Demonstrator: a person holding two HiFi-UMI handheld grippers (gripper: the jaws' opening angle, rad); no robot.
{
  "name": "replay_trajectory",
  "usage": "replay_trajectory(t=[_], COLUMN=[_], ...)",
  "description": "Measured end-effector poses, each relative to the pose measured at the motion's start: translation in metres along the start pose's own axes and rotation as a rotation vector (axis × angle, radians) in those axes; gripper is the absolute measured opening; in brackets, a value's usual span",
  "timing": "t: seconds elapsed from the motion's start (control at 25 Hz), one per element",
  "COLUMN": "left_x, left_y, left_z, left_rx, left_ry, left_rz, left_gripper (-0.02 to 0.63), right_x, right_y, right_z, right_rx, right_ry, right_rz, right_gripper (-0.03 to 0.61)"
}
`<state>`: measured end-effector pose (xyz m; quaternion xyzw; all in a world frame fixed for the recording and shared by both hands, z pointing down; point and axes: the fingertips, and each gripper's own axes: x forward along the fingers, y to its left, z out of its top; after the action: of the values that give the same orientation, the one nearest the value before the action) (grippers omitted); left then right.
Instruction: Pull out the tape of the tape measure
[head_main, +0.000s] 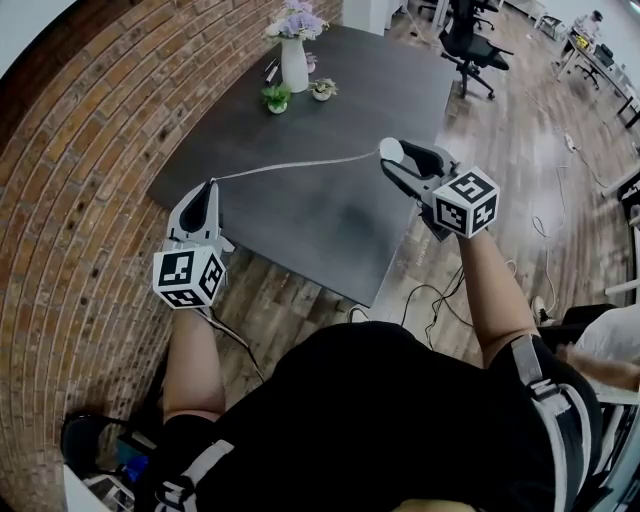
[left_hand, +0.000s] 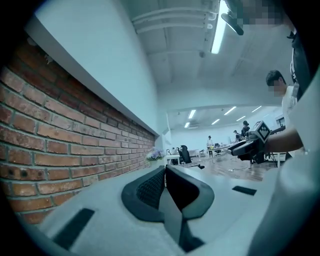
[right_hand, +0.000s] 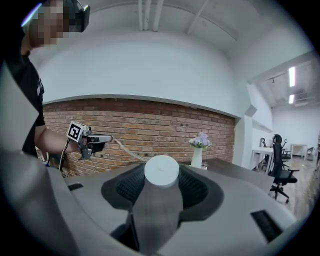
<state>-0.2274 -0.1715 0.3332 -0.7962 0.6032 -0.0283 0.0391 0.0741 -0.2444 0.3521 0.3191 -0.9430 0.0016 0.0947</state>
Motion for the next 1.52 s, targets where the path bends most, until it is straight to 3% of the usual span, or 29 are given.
replay_trajectory(t=[1.0,1.2,1.52], left_x=[0.039,0.055,0.087], left_y=[-0.006,-0.002,0.007], left_z=[-0.035,-0.071,-0.17], left_rx=[-0.049,-0.095,-0.14], left_ry=[0.068,0.141,0.346], left_rz=[0.012,0.023,0.056], left_gripper=[0.017,0.017,0.017], right_x=[0.024,0.043,0.092], right_y=[-0.034,-0.047,-0.065], right_z=[-0.038,-0.076,-0.158], right_rx=[0.07,0.106,0.18], right_ry=[0.053,0.129,0.273], right_rz=[-0.011,-0.029,-0.039], right_gripper=[0.21,0.21,0.21])
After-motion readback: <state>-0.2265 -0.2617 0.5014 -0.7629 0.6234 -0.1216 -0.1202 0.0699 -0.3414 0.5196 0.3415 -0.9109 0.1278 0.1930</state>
